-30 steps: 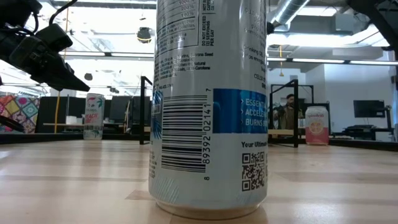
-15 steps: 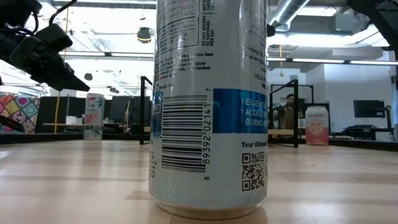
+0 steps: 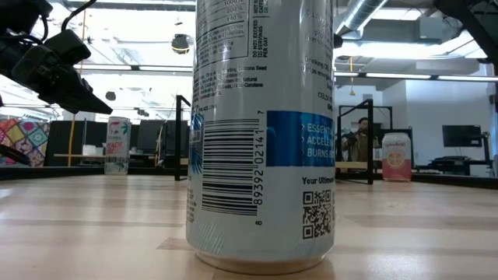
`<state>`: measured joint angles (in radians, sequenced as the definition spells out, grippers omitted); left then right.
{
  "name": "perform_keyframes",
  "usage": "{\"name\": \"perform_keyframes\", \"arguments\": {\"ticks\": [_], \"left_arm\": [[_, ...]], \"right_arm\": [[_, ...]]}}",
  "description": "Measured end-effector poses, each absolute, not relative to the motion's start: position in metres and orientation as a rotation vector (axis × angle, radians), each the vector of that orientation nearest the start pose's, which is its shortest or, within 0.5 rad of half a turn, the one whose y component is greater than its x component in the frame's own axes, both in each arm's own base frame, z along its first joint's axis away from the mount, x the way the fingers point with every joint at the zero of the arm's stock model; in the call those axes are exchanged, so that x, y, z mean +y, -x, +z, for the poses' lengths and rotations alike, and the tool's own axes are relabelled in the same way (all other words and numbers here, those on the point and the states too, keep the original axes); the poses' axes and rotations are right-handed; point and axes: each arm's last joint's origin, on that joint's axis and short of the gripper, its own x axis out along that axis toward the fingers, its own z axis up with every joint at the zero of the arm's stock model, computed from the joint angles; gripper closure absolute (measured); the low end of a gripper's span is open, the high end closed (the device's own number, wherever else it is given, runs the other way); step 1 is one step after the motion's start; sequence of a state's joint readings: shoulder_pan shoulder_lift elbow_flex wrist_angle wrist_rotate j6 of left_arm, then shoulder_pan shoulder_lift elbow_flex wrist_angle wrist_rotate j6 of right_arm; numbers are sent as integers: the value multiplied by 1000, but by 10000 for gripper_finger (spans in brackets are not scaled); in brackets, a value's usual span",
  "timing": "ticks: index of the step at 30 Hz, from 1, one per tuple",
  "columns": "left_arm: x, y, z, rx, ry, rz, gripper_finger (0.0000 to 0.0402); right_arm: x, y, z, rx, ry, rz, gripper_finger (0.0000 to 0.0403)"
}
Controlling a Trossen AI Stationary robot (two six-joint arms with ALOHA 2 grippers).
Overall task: Place canned beverage on shelf
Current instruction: Put the right white blue soda can on the shelf aligned with the other white blue soda can
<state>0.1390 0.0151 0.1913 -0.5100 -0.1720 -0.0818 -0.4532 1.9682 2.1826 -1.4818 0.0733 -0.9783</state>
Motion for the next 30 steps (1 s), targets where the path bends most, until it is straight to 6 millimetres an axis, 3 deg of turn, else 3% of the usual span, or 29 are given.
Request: {"name": "perform_keyframes", "arguments": {"ticks": [14, 24, 30], "left_arm": [[16, -76, 178, 322, 75, 321, 391], [16, -76, 178, 322, 75, 322, 391], [16, -76, 178, 322, 75, 322, 391]], "right_arm": [[-163, -347, 367, 1315, 638, 143, 168], [-162, -339, 365, 1341, 516, 184, 170], [-164, -339, 345, 1393, 529, 277, 171]]}}
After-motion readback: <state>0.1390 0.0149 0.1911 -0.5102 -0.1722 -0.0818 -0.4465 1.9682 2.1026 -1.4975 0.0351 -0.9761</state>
